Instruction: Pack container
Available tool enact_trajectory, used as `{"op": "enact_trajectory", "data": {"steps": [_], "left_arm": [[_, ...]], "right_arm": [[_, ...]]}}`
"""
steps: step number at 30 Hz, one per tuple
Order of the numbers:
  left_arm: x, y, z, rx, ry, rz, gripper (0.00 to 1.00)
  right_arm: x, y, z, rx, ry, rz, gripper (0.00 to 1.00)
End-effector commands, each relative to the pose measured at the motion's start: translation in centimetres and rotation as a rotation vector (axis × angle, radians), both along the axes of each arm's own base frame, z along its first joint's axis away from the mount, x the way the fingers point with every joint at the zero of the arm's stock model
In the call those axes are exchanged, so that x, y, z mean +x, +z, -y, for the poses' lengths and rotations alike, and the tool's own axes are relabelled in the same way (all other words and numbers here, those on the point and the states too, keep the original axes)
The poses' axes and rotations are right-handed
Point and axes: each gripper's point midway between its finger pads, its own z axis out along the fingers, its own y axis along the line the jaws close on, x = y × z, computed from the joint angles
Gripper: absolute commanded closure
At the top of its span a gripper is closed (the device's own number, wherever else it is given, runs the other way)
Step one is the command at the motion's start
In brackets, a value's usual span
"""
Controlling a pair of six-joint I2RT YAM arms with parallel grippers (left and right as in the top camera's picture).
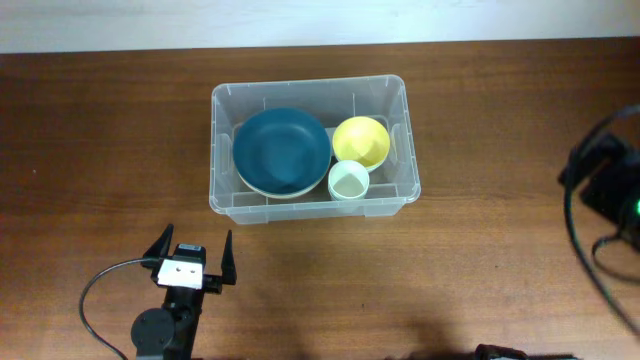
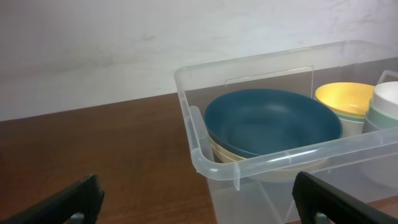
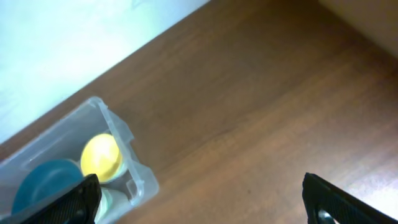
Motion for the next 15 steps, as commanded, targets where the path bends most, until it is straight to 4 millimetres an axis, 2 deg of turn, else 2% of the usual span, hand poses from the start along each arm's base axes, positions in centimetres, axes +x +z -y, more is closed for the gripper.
{"op": "enact_trajectory", "data": {"steps": [1,3,8,15], "left_arm": [[0.0,-0.1,-0.2,-0.008,0.013,-0.003,0.01],[0.0,-0.1,-0.2,-0.008,0.013,-0.003,0.01],[0.0,-0.1,-0.2,-0.008,0.013,-0.003,0.0],[0.0,-0.1,-0.2,-0.008,0.013,-0.003,0.01]], "right_arm": [[-0.7,-1.8,0.0,-0.022,-0.007,0.074,0.01],[-0.4,-2.3,-0.6,-0.017,0.023,0.158,0.01],[1.0,-4.5,-4.2,-0.098,0.275,0.39,0.01],[1.5,-9.0,-7.7,-0.204,0.447,0.712,0.01]]}}
